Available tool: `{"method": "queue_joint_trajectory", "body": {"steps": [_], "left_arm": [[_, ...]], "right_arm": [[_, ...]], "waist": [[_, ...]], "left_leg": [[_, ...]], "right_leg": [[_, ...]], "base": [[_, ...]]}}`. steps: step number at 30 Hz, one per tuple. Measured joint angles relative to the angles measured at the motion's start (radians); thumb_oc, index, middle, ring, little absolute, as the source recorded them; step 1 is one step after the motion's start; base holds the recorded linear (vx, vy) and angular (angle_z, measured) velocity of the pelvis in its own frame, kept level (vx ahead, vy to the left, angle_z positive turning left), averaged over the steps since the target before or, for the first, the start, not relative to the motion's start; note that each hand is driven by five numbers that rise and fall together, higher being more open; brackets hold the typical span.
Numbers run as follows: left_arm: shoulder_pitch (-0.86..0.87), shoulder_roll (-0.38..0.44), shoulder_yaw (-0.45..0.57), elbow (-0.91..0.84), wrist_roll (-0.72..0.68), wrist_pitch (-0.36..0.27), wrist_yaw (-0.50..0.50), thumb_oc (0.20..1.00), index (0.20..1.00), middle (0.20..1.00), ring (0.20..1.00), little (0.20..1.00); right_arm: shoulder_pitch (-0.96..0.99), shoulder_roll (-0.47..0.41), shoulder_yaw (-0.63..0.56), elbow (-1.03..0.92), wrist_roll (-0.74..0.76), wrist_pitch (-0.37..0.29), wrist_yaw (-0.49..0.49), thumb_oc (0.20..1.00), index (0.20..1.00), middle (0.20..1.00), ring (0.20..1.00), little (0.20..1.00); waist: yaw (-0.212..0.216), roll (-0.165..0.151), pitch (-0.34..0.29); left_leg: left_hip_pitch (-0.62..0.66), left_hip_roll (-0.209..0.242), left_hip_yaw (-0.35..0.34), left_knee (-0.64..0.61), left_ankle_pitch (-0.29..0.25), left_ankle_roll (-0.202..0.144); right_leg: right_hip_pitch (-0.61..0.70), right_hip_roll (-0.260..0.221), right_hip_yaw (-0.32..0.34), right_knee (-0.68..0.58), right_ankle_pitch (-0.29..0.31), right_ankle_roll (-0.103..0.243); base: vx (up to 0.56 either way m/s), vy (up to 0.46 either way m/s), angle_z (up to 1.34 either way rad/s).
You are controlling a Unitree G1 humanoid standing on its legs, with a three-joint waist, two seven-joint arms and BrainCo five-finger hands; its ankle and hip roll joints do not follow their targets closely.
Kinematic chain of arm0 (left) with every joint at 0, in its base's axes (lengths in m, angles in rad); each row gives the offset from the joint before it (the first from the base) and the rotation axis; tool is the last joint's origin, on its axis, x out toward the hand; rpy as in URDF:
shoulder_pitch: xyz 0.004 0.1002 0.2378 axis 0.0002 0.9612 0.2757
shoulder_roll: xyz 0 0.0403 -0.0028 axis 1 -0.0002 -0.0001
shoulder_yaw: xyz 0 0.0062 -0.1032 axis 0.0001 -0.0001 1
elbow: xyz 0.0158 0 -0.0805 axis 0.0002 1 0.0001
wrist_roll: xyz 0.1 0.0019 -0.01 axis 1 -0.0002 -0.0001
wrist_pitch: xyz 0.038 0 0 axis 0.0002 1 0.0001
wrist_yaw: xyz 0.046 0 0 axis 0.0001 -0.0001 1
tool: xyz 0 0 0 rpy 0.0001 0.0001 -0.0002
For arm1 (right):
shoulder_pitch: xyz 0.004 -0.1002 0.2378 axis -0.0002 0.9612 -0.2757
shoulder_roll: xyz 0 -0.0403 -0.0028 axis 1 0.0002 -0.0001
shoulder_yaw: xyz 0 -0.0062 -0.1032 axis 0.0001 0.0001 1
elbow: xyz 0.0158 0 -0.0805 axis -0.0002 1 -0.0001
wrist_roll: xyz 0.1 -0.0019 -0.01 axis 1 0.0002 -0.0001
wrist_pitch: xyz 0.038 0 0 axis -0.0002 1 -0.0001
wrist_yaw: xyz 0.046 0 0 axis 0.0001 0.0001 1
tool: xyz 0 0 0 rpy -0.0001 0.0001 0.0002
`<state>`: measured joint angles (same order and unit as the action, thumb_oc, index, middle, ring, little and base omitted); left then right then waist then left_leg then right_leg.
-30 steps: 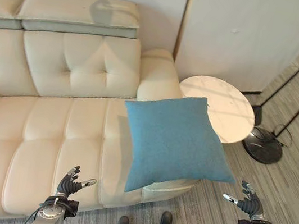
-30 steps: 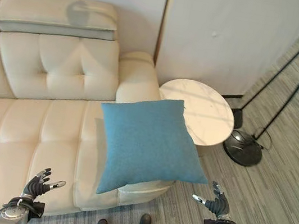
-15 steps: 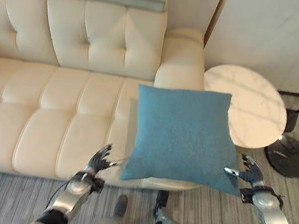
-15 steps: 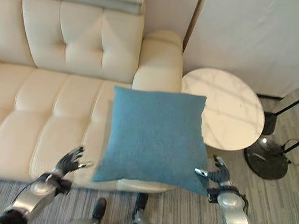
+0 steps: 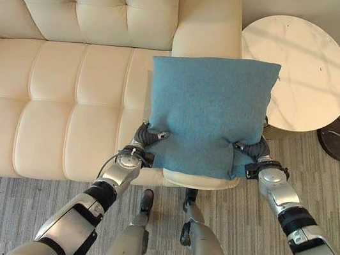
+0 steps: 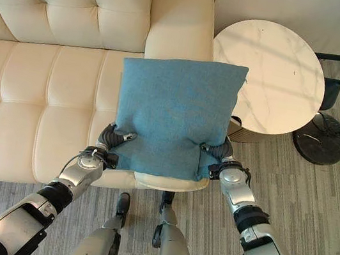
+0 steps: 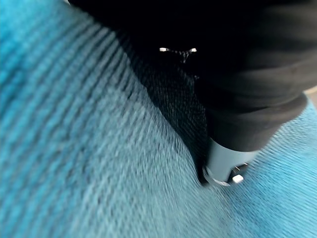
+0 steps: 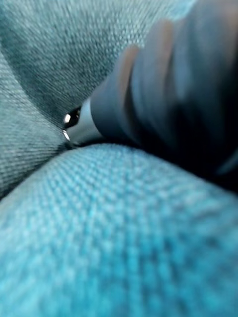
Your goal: Pick up all the scattered cushions and arrange them neatly on the sofa.
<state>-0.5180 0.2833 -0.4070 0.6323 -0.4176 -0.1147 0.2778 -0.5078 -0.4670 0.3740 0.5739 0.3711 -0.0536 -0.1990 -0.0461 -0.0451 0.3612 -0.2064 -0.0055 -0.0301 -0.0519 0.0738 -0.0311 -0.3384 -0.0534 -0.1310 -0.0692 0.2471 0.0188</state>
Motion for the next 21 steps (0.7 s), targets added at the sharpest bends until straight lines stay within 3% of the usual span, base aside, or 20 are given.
{"method": "queue_joint_trajectory", "body": {"steps": [5, 12, 17, 21], "left_arm": [[0.201, 0.009, 0.103, -0.269, -0.004, -0.010, -0.005, 0.200, 0.200, 0.200, 0.200, 0.200], [0.459, 0.042, 0.200, -0.501, -0.003, 0.012, -0.099, 0.200, 0.200, 0.200, 0.200, 0.200], [0.584, 0.043, 0.237, -0.606, -0.002, 0.015, -0.136, 0.200, 0.200, 0.200, 0.200, 0.200], [0.583, 0.049, 0.261, -0.625, 0.004, 0.006, -0.138, 0.200, 0.200, 0.200, 0.200, 0.200]], "right_arm": [[0.252, 0.018, -0.114, -0.293, 0.008, -0.013, 0.041, 0.200, 0.200, 0.200, 0.200, 0.200], [0.512, 0.046, -0.236, -0.580, -0.012, -0.029, 0.162, 0.200, 0.200, 0.200, 0.200, 0.200], [0.620, 0.081, -0.270, -0.665, -0.019, -0.033, 0.224, 0.200, 0.200, 0.200, 0.200, 0.200], [0.624, 0.112, -0.269, -0.668, -0.019, -0.050, 0.229, 0.200, 0.200, 0.200, 0.200, 0.200]], "waist": [[-0.001, 0.010, 0.001], [-0.008, 0.012, -0.012], [-0.011, 0.004, -0.085], [-0.022, -0.007, -0.103]], "left_leg": [[0.085, 0.005, 0.011, -0.030, -0.008, 0.001], [0.181, 0.006, 0.018, -0.028, -0.031, 0.011], [0.208, 0.000, 0.046, -0.030, -0.045, 0.013], [0.191, -0.016, 0.083, 0.008, -0.046, 0.032]], "right_leg": [[0.078, 0.008, 0.016, -0.011, -0.012, -0.001], [0.168, 0.010, 0.024, -0.011, -0.029, -0.002], [0.187, 0.010, 0.054, -0.011, -0.031, 0.003], [0.145, 0.004, 0.090, 0.051, -0.023, 0.048]], "base": [[0.08, 0.021, -0.07], [0.06, 0.068, -0.04], [-0.18, 0.088, -0.16], [-0.37, 0.044, -0.25]]}}
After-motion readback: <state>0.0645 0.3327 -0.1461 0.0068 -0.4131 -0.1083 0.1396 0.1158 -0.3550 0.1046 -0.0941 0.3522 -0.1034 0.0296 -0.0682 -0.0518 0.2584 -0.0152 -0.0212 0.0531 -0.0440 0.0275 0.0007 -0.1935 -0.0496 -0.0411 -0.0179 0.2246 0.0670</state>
